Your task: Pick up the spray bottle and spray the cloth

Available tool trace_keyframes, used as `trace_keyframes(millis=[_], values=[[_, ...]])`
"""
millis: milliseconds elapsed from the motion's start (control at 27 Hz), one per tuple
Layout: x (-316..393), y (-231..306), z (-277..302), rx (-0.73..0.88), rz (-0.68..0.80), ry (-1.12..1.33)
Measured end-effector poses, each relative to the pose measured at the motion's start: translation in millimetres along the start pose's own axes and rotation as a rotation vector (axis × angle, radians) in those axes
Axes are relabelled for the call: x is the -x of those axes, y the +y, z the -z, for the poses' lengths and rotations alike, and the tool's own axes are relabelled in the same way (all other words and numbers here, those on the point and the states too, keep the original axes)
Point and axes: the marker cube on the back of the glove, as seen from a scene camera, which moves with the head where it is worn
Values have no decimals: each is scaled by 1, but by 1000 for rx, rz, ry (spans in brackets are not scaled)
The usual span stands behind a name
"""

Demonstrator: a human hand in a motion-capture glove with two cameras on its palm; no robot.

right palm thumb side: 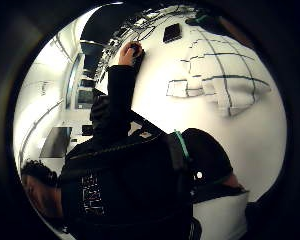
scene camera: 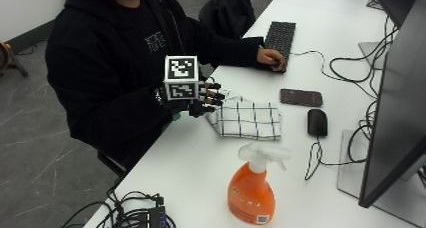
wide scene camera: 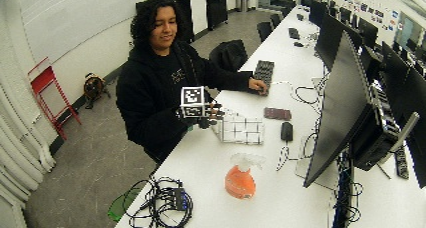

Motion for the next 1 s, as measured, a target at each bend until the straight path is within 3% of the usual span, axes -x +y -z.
trace_keyframes(millis=[557, 1002], values=[[-19, 4, 13, -17, -67, 14], [-98, -4, 61, -81, -251, 69]])
